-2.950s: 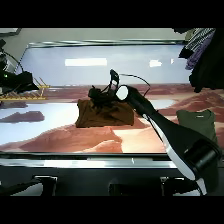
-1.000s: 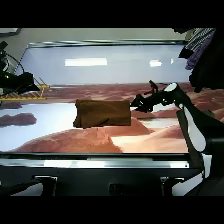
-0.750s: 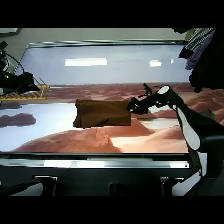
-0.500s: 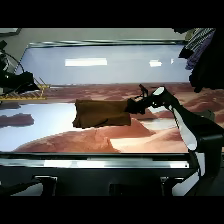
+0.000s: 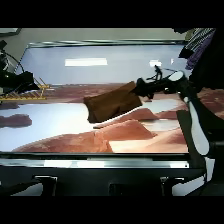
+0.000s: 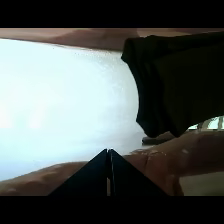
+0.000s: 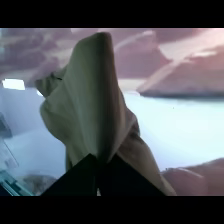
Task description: Fold the clothes and pants, and hang the long-sleeved shirts on hangers.
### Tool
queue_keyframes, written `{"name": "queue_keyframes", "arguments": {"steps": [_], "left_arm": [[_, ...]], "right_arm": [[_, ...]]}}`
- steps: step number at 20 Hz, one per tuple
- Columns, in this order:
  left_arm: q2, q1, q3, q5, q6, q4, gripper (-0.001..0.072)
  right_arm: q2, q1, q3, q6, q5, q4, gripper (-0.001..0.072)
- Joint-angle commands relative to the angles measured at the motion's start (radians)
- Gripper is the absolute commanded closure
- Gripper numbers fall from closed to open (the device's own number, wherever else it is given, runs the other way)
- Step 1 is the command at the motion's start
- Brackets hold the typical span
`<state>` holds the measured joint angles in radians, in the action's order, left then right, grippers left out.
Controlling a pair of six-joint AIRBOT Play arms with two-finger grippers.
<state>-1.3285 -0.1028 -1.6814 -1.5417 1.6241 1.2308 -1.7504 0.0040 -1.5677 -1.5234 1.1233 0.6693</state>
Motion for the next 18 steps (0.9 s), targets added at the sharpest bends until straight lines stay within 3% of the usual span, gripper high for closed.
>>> {"name": "queue_keyframes", "arguments": {"steps": [1, 9, 14, 18], "left_arm": [[0.000, 0.000, 0.000, 0.001, 0.000, 0.000, 0.0692], [0.000, 0.000, 0.000, 0.001, 0.000, 0.000, 0.0692], [0.000, -0.001, 0.000, 0.001, -0.001, 0.001, 0.0692], [0.000, -0.001, 0.000, 0.001, -0.001, 0.001, 0.0692]], "right_arm": [[0.043, -0.138, -0.064, -0.073, 0.010, -0.003, 0.0681], [0.153, -0.481, -0.064, -0.190, 0.004, 0.071, 0.0681], [0.206, -0.656, -0.064, -0.458, 0.027, 0.238, 0.0682], [0.254, -0.726, -0.064, -0.604, 0.031, 0.291, 0.0682]]}}
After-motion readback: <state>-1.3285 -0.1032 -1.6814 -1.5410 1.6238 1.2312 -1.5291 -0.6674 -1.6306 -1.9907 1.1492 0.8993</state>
